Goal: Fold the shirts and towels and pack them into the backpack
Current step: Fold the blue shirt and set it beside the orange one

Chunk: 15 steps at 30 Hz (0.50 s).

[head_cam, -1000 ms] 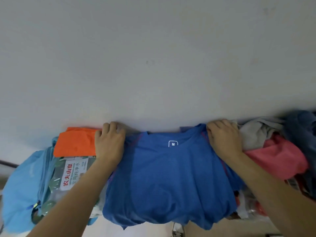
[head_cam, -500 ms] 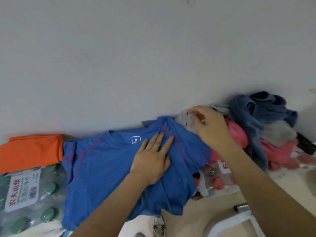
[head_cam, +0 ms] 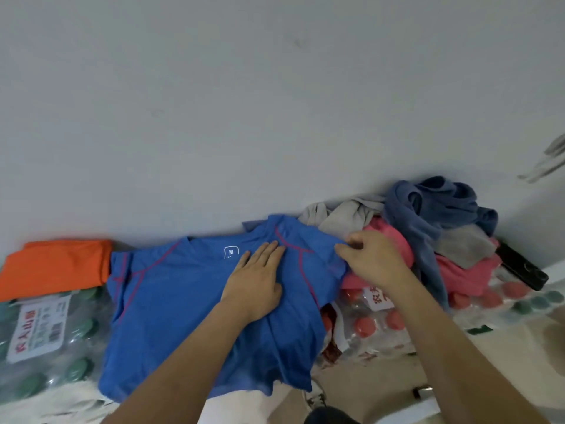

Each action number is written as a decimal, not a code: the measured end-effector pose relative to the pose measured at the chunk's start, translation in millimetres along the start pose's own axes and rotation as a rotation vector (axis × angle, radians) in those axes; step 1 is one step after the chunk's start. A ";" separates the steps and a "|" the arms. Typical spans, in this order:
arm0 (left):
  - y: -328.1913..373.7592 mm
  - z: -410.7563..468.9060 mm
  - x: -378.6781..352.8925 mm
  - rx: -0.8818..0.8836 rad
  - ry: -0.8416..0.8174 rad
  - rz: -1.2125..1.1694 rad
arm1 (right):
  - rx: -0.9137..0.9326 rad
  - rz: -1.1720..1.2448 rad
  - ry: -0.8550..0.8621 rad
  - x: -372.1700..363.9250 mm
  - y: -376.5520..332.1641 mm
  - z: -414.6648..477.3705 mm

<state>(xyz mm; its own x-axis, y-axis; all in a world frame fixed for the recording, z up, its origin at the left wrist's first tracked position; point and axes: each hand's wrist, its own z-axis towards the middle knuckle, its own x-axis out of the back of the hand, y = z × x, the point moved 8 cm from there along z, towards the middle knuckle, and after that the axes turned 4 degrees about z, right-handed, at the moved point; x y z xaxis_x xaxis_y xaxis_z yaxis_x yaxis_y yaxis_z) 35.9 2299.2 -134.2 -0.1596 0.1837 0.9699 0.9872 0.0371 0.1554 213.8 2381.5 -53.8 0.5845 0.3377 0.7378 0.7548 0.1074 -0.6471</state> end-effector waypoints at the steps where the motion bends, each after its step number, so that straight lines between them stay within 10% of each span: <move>1: -0.1 0.6 1.0 0.011 0.014 -0.005 | 0.009 0.058 -0.030 5.7 -1.4 6.5; 8: 18.7 -0.7 29.9 0.146 0.117 -0.252 | -0.016 0.404 -0.139 -2.7 5.4 38.3; 15: 90.5 -11.8 54.1 0.404 0.312 -1.004 | 0.024 0.578 -0.456 -33.3 -22.2 43.1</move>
<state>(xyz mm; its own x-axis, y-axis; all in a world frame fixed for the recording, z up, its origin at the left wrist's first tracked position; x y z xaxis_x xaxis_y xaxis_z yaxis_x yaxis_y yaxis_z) 116.8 2300.9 -65.4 -0.8157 -0.3593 0.4533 0.3294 0.3556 0.8747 164.8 2408.2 -72.3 0.7015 0.7011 0.1280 0.3539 -0.1867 -0.9165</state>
